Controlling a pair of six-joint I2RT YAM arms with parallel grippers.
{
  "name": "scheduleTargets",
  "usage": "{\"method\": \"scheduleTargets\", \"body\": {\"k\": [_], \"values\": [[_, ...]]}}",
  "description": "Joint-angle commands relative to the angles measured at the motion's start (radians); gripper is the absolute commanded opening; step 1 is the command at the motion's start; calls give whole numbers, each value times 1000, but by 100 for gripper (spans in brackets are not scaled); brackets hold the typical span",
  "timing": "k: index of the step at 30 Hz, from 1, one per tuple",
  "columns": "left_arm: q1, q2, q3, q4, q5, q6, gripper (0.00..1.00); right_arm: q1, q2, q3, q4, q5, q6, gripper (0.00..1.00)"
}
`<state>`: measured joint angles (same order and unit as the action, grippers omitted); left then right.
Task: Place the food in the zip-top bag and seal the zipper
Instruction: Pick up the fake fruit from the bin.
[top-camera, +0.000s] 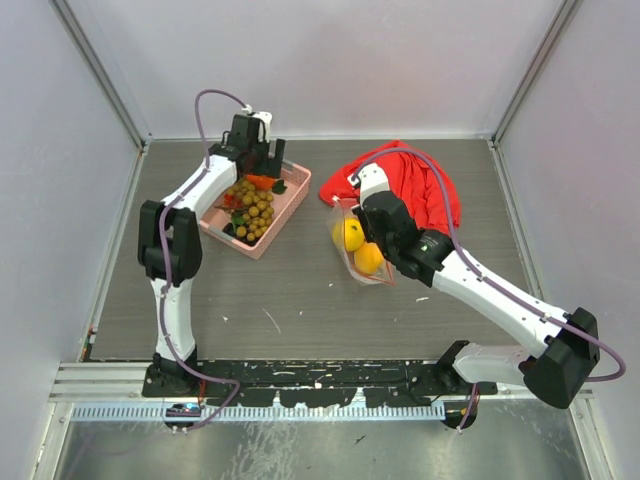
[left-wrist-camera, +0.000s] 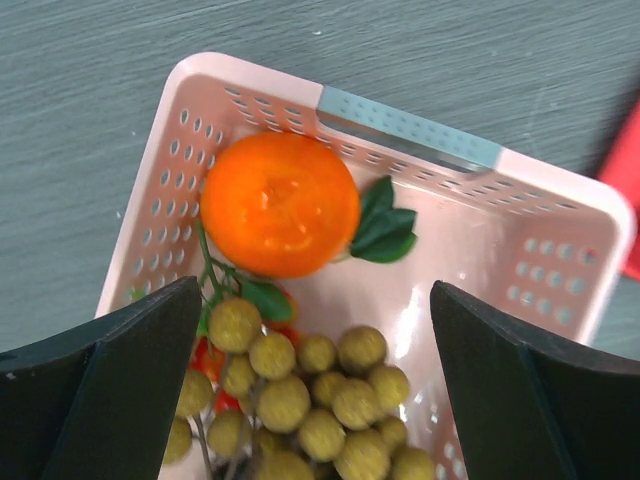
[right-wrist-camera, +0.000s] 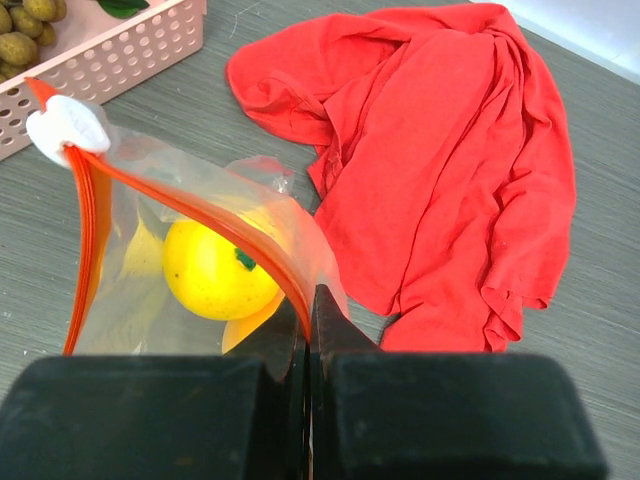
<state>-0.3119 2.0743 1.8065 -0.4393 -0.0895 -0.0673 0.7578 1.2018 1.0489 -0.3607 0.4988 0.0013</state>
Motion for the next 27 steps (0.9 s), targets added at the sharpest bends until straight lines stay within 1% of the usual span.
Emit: {"method": "scheduleTargets", "body": {"k": [1,6,13,20,23,26,27], "values": [[22,76,103,-16,56,132,98,6,1,17,53,-3,0,1],[30,168,188,-40,74,152,98,5,24,24,46,-11,1,1],[45,280,280,-79,54,169,98,6,32,26,39,-17,3,2],[53,336,323,-95,118,166,100,7,42,29,31,-24,4,2],[54,335,314,-92,150,161,96,7,45,30,28,-29,9,2],[54,318,297,-81,174,159,89,8,42,32,24,-32,12,2],[53,306,287,-76,180,157,84,6,41,33,23,-33,13,2]]}}
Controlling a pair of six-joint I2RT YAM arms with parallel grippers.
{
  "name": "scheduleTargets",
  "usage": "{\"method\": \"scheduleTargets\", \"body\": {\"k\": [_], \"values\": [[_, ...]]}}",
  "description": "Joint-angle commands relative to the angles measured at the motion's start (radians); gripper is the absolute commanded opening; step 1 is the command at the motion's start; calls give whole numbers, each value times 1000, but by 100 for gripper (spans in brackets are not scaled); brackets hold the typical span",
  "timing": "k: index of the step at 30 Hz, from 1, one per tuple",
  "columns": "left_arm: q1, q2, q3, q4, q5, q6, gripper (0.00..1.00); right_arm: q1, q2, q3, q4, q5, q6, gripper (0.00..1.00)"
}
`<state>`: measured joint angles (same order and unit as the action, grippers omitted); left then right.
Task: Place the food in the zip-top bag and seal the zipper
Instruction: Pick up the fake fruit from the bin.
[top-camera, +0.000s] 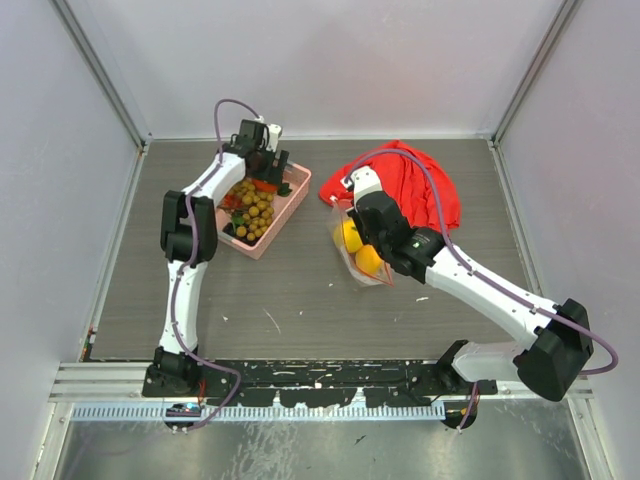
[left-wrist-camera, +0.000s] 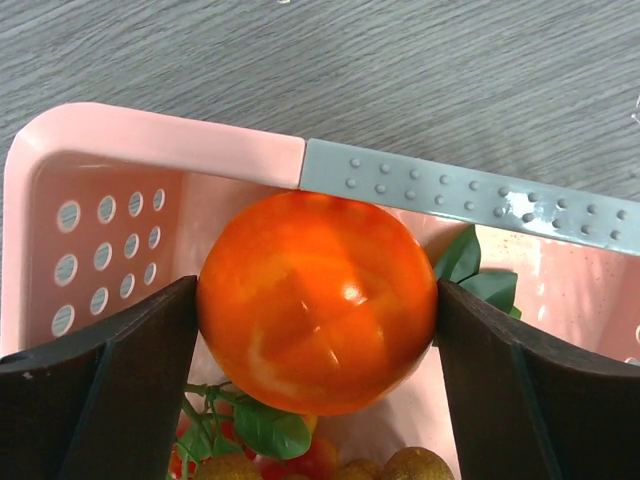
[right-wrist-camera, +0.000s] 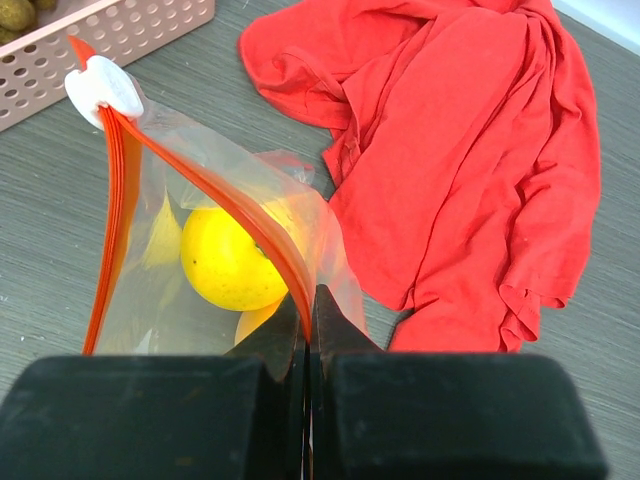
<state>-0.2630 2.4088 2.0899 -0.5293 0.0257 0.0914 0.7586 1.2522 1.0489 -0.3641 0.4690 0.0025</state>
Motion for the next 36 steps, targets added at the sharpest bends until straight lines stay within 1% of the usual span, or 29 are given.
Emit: {"method": "scheduleTargets", "body": {"k": [1,5,10,17,24,31,36], "values": [[4,-44,-7,16,72,-4,80,7,-12,33,24,-4,13,2],[4,-109,-60,46,107,-24,67,7,-17,35,22,3,14,2],[4,-203,-142,81,123,-65,57,7,-24,40,7,22,17,2],[5,-352,-258,145,133,-139,55,6,-31,53,-6,35,21,2],[-3,-502,-365,157,170,-231,51,6,-18,73,-18,46,40,2],[-58,-700,-542,215,184,-337,49,7,8,92,-19,74,61,2],[-105,-822,-678,284,198,-437,47,12,50,129,-43,59,82,2]]}}
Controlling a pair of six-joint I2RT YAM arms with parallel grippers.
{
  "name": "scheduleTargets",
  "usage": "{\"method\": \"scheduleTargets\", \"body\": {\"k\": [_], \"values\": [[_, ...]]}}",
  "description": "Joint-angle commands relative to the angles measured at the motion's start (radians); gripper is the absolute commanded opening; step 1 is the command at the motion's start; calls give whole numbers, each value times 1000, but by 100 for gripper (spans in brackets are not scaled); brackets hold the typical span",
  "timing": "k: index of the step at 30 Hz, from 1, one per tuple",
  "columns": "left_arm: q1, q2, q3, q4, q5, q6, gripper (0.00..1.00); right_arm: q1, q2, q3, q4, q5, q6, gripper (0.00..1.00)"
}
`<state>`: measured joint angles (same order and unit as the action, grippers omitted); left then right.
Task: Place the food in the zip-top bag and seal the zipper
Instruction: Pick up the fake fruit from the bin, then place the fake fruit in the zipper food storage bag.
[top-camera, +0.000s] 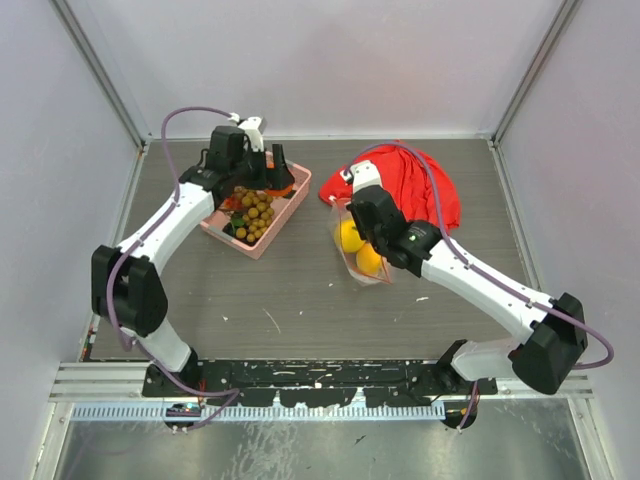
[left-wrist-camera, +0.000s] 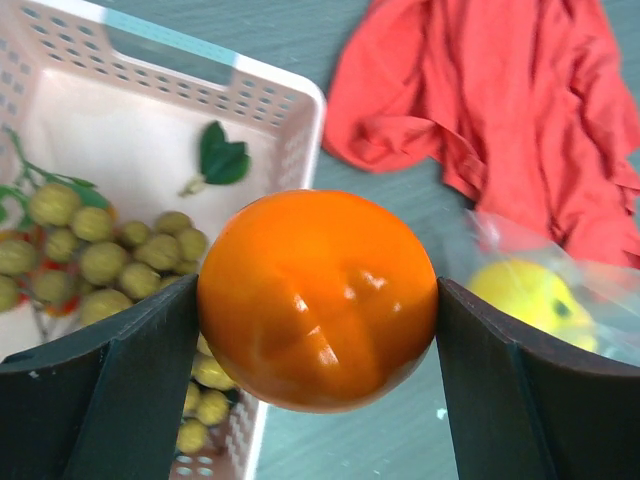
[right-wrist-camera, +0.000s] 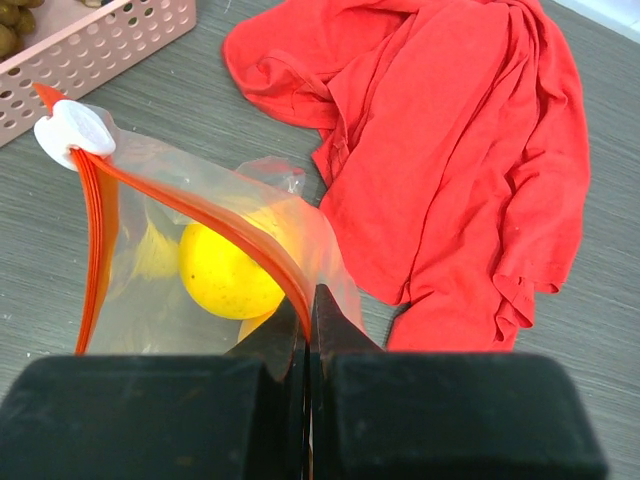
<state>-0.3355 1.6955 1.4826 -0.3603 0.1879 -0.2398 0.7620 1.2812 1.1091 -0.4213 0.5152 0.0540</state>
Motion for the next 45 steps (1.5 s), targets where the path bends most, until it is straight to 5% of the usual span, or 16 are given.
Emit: {"method": "scheduleTargets", "body": {"k": [1,21,33,45], "values": [[-38,-137,-92,128,42,-132,48,8,27,72,12,7,35,3],[-121,-378,-363,210,135,-312,48,12,2,43,-71,-20,96,22],[-234,-444,-390,285,141,-335,47,15,-43,21,-57,-31,116,2],[-348,-502,-500,582,77,-429,46,16,-39,-12,8,-113,168,1]]}}
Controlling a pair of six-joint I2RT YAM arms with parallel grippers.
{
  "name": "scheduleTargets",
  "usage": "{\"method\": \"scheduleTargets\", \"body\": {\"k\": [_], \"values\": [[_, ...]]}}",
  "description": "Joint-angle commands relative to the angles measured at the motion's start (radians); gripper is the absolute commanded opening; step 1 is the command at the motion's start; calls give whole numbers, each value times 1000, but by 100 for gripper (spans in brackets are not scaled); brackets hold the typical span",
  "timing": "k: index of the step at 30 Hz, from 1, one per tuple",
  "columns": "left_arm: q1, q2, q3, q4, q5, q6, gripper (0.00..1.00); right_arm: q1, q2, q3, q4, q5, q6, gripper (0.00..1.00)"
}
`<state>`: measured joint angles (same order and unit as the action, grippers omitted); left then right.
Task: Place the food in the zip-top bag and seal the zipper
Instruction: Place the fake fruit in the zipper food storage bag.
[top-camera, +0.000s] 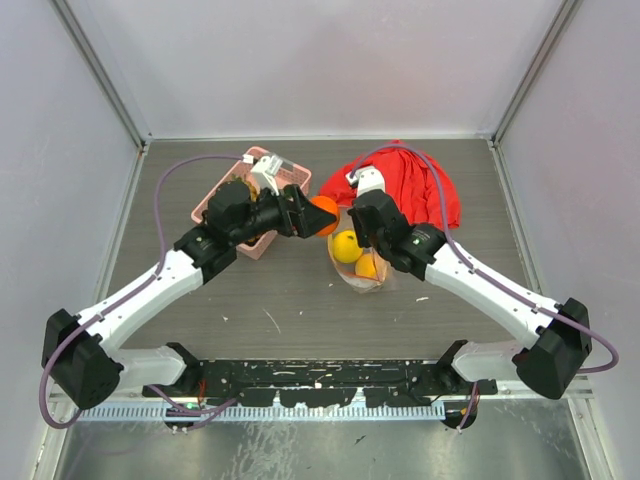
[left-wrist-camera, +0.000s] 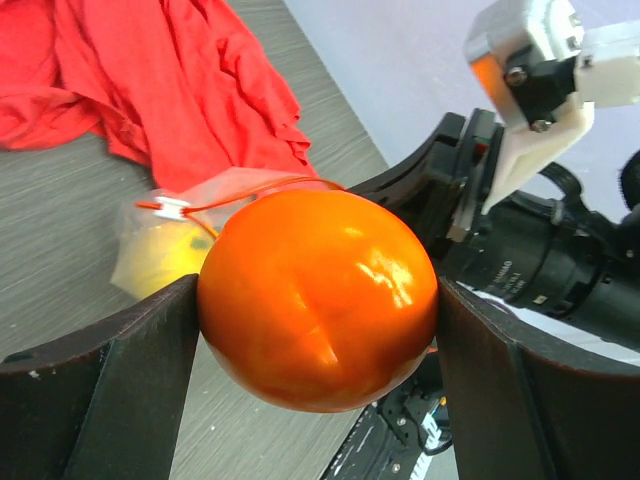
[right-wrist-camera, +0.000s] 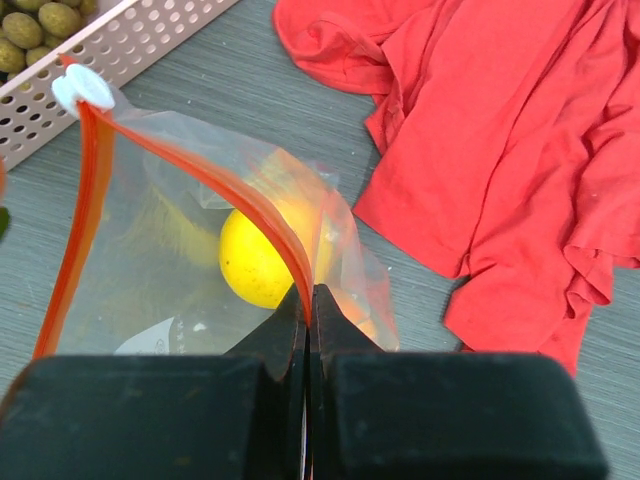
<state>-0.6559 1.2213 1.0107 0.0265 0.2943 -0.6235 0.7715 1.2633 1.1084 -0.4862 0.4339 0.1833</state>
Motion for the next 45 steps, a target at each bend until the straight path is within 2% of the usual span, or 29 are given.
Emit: {"method": "scheduleTargets", "body": {"k": [1,9,17,28,34,38,45], "values": [[-36,-28,-37,216,-36,-48,46,7,-20,-14,79,-35,45,1],[-77,-6,-131,365,-90,-43,46,6,-18,-28,121,-71,85,1],[-93,29,-184,376,-117,-6,48,7,-25,-27,127,-68,93,1],[-108,41,-179,225,-142,61,55,6,-32,-24,130,-80,93,1],[-169,98,-119,141,-179,124,64,6,-22,-24,143,-101,99,2],[-194,112,-97,107,-206,147,74,6,-25,-28,144,-103,100,2],[-241,86,-90,120,-232,139,76,6,-28,-36,155,-115,110,2]]}}
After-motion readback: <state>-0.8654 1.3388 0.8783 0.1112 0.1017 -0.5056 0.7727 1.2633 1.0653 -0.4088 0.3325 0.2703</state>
